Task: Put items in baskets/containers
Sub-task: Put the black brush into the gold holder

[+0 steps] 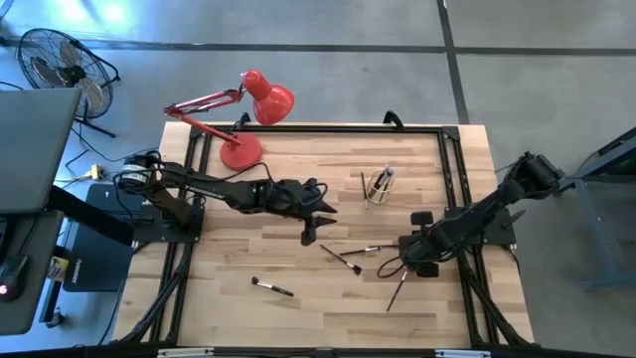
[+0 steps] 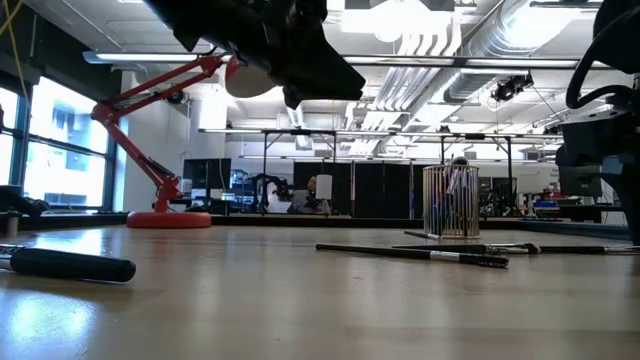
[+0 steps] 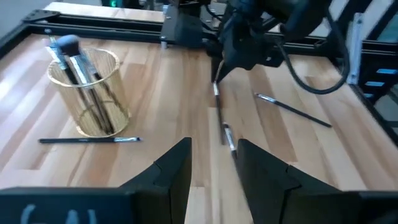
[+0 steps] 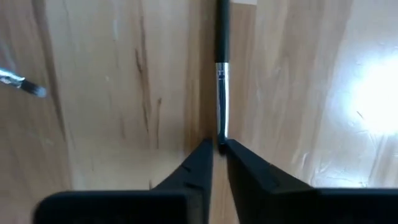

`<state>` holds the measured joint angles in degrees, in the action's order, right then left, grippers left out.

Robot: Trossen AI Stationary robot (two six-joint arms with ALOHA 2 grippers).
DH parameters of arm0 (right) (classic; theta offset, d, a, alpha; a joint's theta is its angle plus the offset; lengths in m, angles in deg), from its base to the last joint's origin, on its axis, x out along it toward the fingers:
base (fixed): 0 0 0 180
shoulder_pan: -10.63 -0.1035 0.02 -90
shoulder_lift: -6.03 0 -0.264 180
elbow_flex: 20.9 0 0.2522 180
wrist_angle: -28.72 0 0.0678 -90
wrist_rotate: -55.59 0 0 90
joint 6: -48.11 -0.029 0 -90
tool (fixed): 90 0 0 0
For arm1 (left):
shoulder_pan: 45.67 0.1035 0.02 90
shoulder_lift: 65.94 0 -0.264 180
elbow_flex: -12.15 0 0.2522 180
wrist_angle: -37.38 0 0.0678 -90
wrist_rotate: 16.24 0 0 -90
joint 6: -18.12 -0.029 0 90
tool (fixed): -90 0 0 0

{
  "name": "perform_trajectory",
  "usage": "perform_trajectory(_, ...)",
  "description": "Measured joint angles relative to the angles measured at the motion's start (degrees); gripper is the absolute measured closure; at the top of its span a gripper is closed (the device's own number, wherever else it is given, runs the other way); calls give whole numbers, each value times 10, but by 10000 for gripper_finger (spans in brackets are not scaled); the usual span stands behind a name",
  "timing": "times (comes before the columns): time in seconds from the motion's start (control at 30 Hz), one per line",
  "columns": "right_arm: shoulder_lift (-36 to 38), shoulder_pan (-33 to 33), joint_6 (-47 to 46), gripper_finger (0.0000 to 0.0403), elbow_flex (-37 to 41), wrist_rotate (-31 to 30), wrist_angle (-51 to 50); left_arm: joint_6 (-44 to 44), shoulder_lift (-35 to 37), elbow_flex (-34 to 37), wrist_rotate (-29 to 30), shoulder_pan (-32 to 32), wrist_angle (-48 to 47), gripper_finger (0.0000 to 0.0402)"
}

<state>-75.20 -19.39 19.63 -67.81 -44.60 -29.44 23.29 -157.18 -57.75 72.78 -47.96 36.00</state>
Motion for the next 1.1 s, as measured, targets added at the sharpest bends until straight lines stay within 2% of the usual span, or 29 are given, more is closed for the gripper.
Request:
perform_trajectory(0.1,8,0,-3,396,0,12,1,0,0,0,-12,0,1,273)
perform_trajectory(0.37,68,4,-35,398,-42,20,-59,13,-17,-1,-14,-4,20,273)
perform_trajectory(0.5,94,16,-41,401,-79,15,-88,-7,-32,0,29,-27,27,273)
perform_trajectory(0.63,106,34,-45,401,-113,0,-87,-74,-38,-1,121,-60,44,273)
perform_trajectory(0.83,107,78,-34,402,-149,-17,-50,-200,-37,-26,321,-119,34,273)
perform_trajectory(0.97,107,121,-20,402,-156,3,-12,-285,-44,-52,410,-148,17,273)
perform_trajectory(1.1,107,170,-14,402,-163,50,20,-361,-71,-77,486,-162,-26,273)
